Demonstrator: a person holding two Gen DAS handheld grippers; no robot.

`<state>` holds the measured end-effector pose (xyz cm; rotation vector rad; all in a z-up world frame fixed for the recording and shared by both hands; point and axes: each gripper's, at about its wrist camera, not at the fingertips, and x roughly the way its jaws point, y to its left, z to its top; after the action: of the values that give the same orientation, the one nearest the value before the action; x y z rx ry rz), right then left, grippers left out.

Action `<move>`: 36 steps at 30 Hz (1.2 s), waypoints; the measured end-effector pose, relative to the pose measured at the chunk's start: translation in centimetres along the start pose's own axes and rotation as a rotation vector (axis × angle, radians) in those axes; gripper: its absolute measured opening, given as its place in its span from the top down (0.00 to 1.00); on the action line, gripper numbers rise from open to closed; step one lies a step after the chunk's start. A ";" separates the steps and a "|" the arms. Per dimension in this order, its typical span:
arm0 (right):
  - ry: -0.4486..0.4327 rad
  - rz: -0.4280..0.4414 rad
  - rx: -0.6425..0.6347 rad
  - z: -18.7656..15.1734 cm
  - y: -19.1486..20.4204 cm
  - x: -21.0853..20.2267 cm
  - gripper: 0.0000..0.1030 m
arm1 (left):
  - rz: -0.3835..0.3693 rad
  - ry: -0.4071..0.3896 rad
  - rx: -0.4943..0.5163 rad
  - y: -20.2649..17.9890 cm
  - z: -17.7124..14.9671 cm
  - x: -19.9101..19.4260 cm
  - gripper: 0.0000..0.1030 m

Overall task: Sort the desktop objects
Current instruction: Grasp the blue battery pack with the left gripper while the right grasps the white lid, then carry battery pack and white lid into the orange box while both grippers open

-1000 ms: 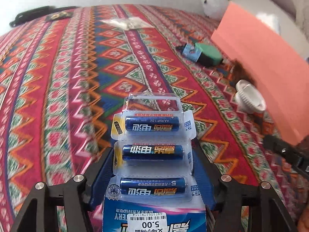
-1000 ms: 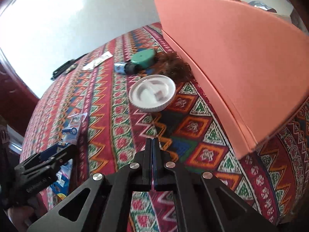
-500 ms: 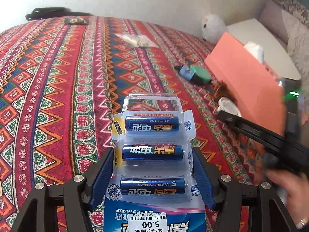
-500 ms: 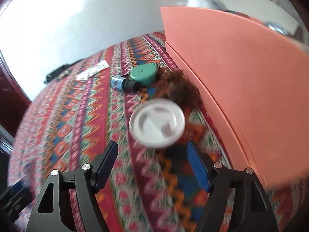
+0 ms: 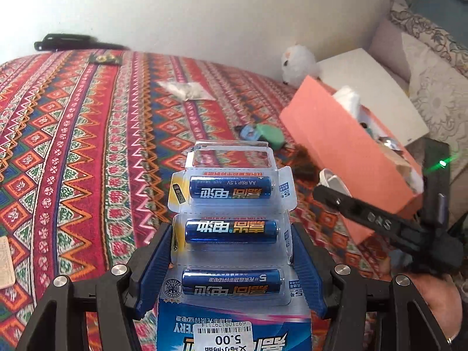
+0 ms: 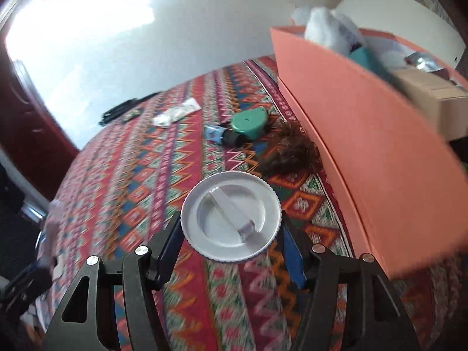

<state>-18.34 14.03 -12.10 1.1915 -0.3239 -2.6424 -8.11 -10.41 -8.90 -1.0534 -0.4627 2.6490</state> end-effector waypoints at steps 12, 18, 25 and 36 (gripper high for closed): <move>-0.062 0.066 -0.081 -6.1 0.6 -13.3 0.38 | -0.094 -0.008 0.121 -7.8 -2.7 -4.7 0.36; -0.100 0.041 -0.058 -8.3 -2.2 -19.2 0.38 | -0.132 0.001 0.179 -12.4 -3.2 -5.1 0.36; -0.188 -0.037 -0.015 -7.7 -7.0 -23.9 0.38 | -0.191 -0.014 0.305 -20.5 0.4 -2.6 0.36; -0.307 -0.139 0.000 5.6 -18.4 -23.5 0.38 | -0.205 -0.027 0.457 -31.8 10.2 9.8 0.36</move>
<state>-9.47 38.94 2.85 0.8324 -0.3022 -2.9482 -18.47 20.15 4.13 -0.7824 0.0354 2.4208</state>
